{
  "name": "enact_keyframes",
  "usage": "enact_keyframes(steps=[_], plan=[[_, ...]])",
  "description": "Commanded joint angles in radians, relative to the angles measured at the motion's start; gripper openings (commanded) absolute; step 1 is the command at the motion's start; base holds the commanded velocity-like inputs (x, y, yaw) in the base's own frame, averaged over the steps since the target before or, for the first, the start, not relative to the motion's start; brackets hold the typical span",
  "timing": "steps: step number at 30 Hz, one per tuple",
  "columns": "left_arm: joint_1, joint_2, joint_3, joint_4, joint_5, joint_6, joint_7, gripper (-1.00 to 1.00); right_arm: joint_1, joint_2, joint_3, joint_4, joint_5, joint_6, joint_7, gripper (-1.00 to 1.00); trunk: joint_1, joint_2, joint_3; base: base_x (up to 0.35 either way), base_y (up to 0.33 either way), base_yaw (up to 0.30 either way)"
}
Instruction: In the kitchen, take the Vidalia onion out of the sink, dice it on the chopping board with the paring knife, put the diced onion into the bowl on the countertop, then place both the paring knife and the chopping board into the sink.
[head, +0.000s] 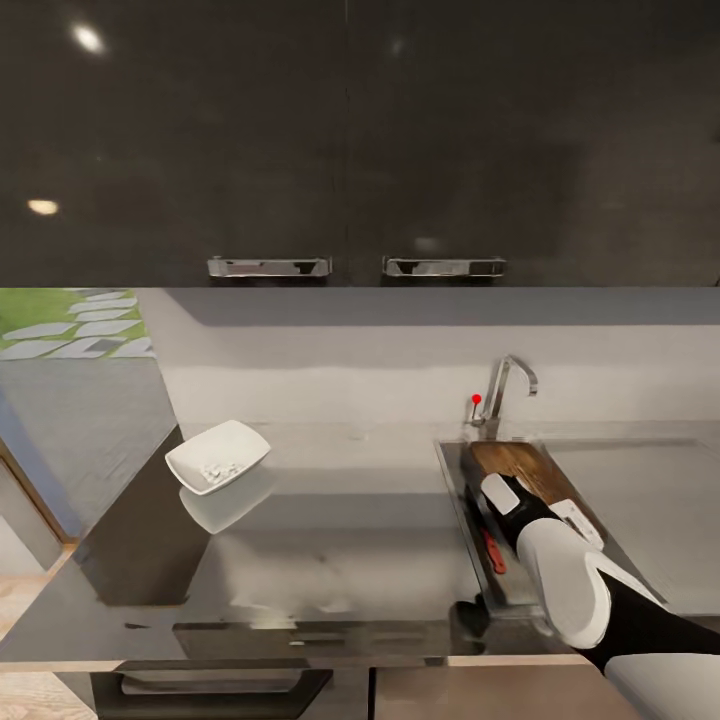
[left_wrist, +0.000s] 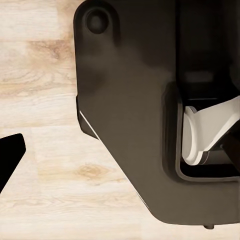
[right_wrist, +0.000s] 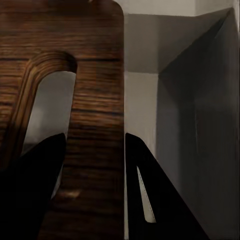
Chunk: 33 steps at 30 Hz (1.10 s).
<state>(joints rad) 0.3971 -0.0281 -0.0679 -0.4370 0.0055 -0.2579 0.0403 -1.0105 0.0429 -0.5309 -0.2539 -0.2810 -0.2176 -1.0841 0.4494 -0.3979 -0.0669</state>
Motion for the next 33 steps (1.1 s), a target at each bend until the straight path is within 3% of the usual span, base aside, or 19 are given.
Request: enact_keyframes(steps=[1, 16, 33], plan=[[0.0, 0.0, -0.004, -0.001, 0.001, -0.001, 0.004, 1.0, 0.0, -0.001, 0.008, 0.012, -0.007, -0.022, -0.001, -1.0, 0.001, -0.002, -0.002, 0.0, 0.0, 0.0], [0.0, 0.0, -0.004, -0.002, 0.001, 0.0, 0.006, 1.0, 0.003, -0.001, 0.008, 0.1, -0.009, -0.065, 0.01, -1.0, 0.001, -0.002, -0.022, 0.004, 0.0, 0.0], [0.0, -0.001, -0.006, 0.001, 0.001, 0.0, 0.006, 1.0, 0.011, 0.0, 0.008, 0.109, -0.007, -0.077, 0.01, -1.0, 0.001, -0.002, -0.049, 0.087, -0.082, 0.0]])
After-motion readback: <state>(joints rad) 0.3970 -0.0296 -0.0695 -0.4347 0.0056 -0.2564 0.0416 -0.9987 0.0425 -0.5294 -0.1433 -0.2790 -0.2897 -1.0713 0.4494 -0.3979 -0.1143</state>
